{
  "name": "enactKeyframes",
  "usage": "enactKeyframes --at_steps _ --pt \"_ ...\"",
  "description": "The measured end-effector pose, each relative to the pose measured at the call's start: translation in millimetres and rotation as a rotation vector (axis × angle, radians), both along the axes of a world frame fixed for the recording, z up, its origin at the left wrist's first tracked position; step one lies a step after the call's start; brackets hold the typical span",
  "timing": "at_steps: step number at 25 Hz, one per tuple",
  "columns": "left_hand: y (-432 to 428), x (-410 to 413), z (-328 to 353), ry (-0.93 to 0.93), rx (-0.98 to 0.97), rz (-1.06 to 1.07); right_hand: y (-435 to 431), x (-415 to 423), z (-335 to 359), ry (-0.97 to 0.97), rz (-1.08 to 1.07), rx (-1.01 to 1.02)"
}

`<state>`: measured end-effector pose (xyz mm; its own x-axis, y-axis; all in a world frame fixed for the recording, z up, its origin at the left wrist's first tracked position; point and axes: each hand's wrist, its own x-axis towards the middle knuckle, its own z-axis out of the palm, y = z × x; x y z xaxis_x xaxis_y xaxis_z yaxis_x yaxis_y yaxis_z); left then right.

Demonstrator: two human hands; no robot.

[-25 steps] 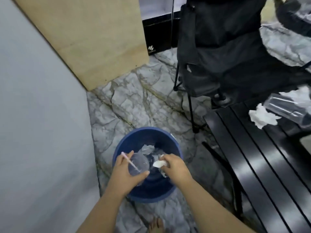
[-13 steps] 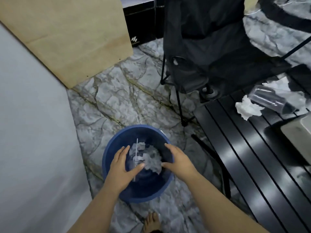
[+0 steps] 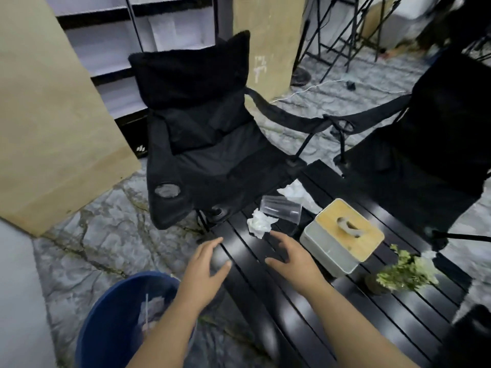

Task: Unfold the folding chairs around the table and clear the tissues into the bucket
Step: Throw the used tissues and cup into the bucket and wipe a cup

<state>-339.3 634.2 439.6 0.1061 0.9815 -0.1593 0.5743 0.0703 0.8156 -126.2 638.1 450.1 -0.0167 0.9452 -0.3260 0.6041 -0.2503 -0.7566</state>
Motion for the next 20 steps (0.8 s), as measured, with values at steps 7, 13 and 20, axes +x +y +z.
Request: enactKeyframes --at_steps 7,13,20 --pt "70 72 -18 -0.044 0.031 -0.025 90 77 1 -0.148 0.103 0.119" --pt "156 97 -94 0.062 -0.015 -0.196 211 129 -54 -0.257 0.236 0.013" --pt "192 106 -148 0.165 -0.032 -0.289 267 159 -115 -0.291 0.34 -0.194"
